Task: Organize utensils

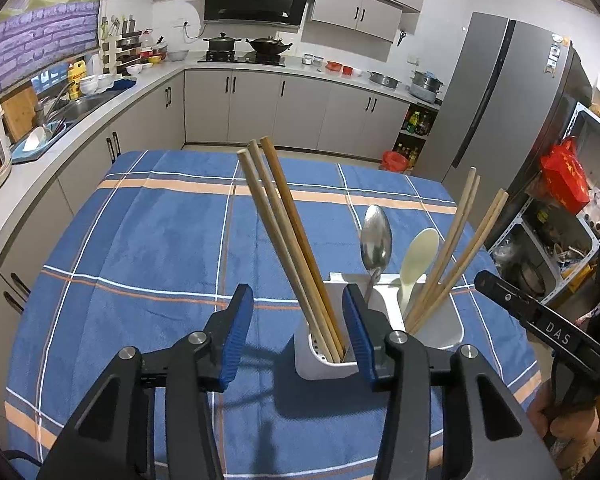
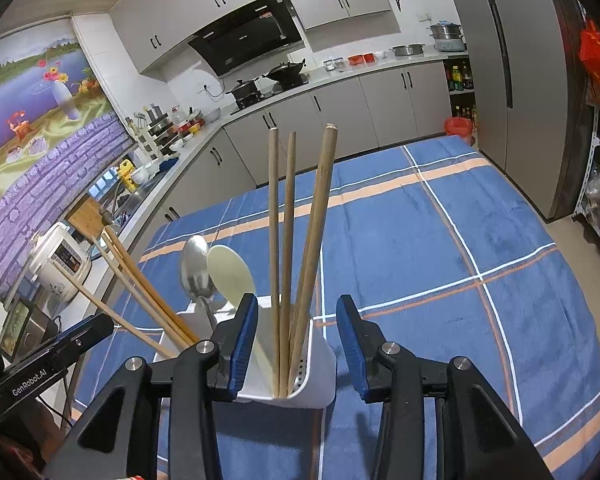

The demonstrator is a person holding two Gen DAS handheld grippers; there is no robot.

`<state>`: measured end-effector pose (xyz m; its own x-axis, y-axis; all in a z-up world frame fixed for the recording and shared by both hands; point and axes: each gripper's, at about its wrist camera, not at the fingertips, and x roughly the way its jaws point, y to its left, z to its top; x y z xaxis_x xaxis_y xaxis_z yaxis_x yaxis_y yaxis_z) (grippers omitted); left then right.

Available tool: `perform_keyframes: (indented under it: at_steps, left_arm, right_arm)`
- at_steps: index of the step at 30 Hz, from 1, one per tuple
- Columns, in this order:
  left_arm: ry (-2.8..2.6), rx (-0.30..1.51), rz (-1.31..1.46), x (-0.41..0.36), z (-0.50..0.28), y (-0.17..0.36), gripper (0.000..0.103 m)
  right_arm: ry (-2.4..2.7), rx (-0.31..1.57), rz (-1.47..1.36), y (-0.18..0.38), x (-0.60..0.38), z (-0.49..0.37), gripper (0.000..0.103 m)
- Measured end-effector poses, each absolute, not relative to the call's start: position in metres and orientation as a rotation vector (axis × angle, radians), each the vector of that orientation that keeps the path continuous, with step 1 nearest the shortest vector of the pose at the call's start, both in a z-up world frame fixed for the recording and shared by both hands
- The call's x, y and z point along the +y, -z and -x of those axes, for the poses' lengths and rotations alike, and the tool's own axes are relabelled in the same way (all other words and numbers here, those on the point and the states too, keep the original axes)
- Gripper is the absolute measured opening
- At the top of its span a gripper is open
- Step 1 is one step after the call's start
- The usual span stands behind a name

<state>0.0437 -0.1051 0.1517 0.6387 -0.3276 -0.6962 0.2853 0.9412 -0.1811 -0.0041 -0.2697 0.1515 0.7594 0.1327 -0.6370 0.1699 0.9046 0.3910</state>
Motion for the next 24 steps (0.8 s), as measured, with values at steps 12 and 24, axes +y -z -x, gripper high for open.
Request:
perform_keyframes:
  at_steps: [12, 24]
  left_arm:
    - [0.341, 0.811, 0.076, -0.093, -0.024, -0.152, 0.05]
    - [0.328, 0.819, 0.077, -0.081, -0.004, -0.15, 0.056]
  right_arm:
    - [0.029, 0.706, -0.442, -0.155, -0.262, 0.028, 0.048]
    - [0.068, 0.692, -0.46, -0.161, -0.262, 0.067, 0.051]
